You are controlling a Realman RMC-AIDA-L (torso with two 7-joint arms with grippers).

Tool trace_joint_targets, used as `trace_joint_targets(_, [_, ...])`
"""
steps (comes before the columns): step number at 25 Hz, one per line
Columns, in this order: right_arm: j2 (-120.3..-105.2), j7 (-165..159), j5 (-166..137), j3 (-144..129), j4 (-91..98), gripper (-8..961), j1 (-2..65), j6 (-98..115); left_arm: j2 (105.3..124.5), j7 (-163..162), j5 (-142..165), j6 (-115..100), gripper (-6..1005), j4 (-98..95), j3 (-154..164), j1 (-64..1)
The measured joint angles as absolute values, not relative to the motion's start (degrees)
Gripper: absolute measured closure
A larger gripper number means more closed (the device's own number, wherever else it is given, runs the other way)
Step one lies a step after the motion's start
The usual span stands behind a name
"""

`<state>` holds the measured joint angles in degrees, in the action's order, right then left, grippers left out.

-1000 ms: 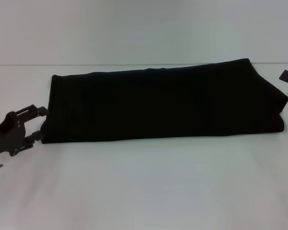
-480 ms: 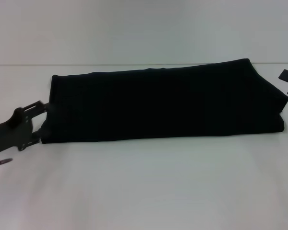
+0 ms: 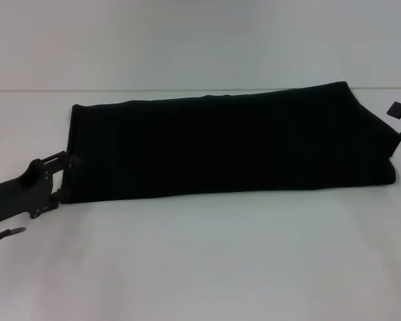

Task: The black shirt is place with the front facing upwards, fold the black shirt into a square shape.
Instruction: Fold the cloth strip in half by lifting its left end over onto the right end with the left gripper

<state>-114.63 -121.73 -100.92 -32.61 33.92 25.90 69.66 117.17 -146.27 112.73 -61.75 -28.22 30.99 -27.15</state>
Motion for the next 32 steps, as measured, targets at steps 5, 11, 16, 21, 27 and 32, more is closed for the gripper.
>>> trace_joint_targets(5, [-114.57,-121.7,-100.9,-32.6,33.9,82,25.9,69.8,116.78,-146.6,112.1,-67.5,209,-30.3,29.7,-25.8])
trace_joint_targets(11, [-114.62,-121.7,-100.8,-32.6,33.9,85,25.7,69.9,116.21,-150.3,112.6,-70.6,211,-31.5,29.0,-23.6])
trace_joint_targets(16, [-114.69,-121.7,-100.8,-32.3,33.9,88,25.7,70.0,116.20,-151.2,112.7,-68.0,211,-30.8,29.5,-23.5])
trace_joint_targets(21, [-114.70,-121.7,-100.7,-32.1,33.9,90,25.6,70.0,116.25,-151.3,113.6,-66.5,211,-30.0,29.6,-24.0])
trace_joint_targets(27, [-114.78,-121.7,-100.7,-31.9,33.9,93,25.5,70.0,116.10,-151.4,114.3,-65.4,211,-29.2,29.6,-24.4])
trace_joint_targets(32, [-114.79,-121.7,-100.7,-31.9,33.9,96,25.5,70.0,116.20,-151.4,114.9,-64.7,210,-29.2,29.7,-24.9])
